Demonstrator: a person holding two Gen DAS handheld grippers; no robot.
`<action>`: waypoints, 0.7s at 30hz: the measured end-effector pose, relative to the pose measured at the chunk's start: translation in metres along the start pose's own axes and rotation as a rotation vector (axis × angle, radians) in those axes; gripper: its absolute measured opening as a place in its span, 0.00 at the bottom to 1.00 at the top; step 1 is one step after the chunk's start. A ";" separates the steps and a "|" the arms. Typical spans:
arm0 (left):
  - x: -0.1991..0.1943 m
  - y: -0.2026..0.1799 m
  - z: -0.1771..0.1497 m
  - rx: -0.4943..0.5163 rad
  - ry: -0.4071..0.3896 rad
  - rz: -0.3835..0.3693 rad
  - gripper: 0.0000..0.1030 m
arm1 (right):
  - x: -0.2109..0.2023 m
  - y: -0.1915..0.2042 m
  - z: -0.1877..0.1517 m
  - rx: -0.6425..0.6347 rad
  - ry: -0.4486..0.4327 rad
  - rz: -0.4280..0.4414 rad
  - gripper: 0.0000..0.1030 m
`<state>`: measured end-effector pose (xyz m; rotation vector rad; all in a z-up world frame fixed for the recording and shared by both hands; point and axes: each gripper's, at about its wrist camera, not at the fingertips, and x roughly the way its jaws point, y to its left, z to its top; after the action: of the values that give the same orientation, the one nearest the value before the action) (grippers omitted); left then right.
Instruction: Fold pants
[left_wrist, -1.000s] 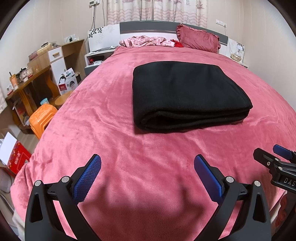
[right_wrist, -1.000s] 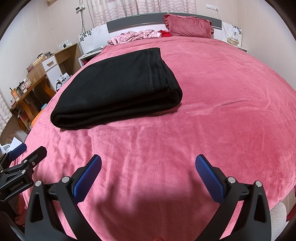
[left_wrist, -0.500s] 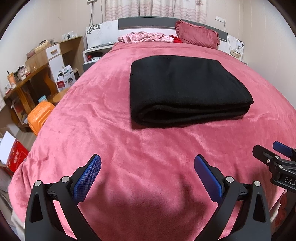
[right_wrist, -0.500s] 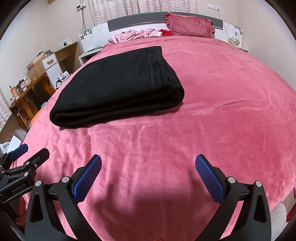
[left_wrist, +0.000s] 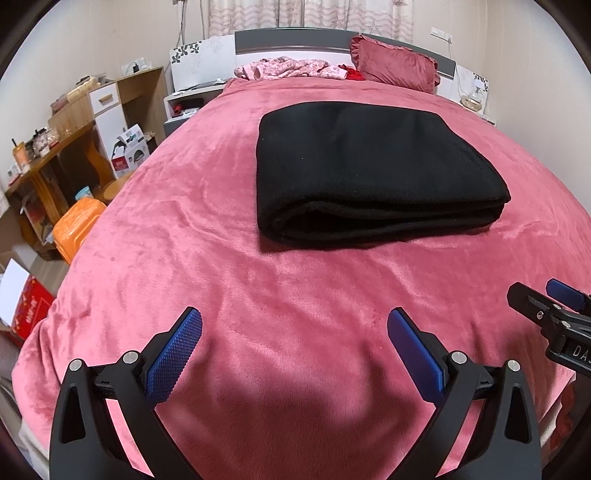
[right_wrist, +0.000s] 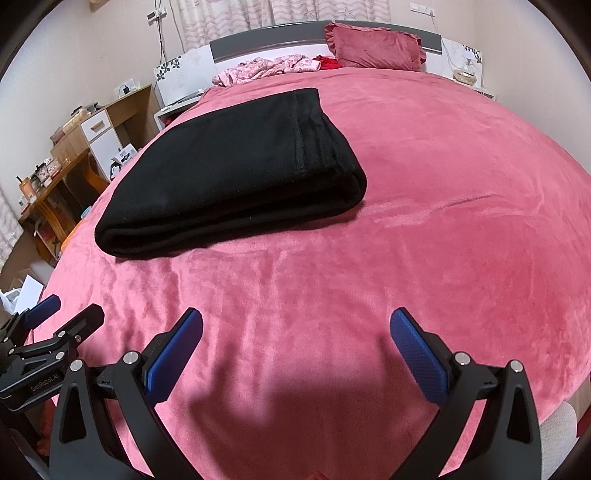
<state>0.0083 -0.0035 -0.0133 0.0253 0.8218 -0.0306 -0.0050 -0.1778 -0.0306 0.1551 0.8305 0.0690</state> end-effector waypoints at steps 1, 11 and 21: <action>0.000 0.000 0.000 -0.001 -0.001 0.002 0.97 | 0.000 0.000 0.000 -0.002 0.000 0.000 0.98; 0.011 -0.005 0.008 0.006 0.006 0.013 0.97 | 0.009 0.004 0.006 -0.028 0.001 -0.018 0.98; 0.053 -0.022 0.023 0.022 0.053 0.037 0.97 | 0.045 0.004 0.020 -0.064 0.013 -0.070 0.98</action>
<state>0.0606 -0.0268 -0.0369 0.0620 0.8733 -0.0036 0.0400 -0.1709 -0.0490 0.0653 0.8446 0.0310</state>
